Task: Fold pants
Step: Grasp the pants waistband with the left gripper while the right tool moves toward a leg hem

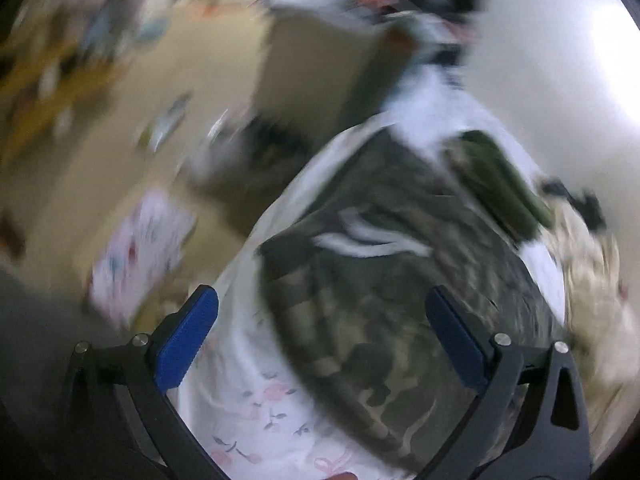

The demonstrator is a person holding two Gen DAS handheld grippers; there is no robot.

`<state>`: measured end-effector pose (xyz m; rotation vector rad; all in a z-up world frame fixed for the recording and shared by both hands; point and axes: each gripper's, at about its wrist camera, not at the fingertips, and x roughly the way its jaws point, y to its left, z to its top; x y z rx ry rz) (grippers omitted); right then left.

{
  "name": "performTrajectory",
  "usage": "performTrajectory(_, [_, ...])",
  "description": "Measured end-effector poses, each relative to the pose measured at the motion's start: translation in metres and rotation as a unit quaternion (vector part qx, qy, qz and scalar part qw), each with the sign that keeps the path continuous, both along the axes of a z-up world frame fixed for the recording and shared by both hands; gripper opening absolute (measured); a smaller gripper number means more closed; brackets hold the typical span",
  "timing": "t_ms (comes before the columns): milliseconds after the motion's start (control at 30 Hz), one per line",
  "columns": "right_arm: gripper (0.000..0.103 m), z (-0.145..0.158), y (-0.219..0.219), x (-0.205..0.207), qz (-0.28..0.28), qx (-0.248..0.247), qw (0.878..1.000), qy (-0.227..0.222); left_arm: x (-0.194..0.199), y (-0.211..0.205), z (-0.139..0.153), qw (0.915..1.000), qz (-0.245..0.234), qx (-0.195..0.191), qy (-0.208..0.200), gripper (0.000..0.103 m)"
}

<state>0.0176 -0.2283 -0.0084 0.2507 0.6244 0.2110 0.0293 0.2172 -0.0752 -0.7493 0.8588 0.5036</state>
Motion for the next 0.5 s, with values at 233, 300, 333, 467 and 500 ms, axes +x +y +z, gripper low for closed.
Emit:
performTrajectory(233, [0.103,-0.009,-0.013,0.015,0.007,0.028,0.999,0.036,0.028,0.013,-0.080,0.9975,0.025,-0.010,0.065,0.079])
performTrajectory(300, [0.103,-0.014,-0.023,0.019,-0.004,0.045,0.998,0.050,0.040,0.017,-0.096,0.9968,0.019,0.000,0.078,0.064])
performTrajectory(333, [0.103,-0.017,-0.027,0.021,-0.011,0.054,0.997,0.060,0.046,0.020,-0.101,0.9970,0.013,-0.003,0.076,0.057])
performTrajectory(467, [0.103,-0.025,-0.040,0.023,-0.029,0.070,0.994,0.082,0.060,0.016,-0.093,0.9982,0.000,0.007,0.059,0.024])
performTrajectory(500, [0.103,-0.026,-0.042,0.023,-0.032,0.071,0.993,0.083,0.061,0.008,-0.083,0.9978,-0.007,0.036,0.055,0.019])
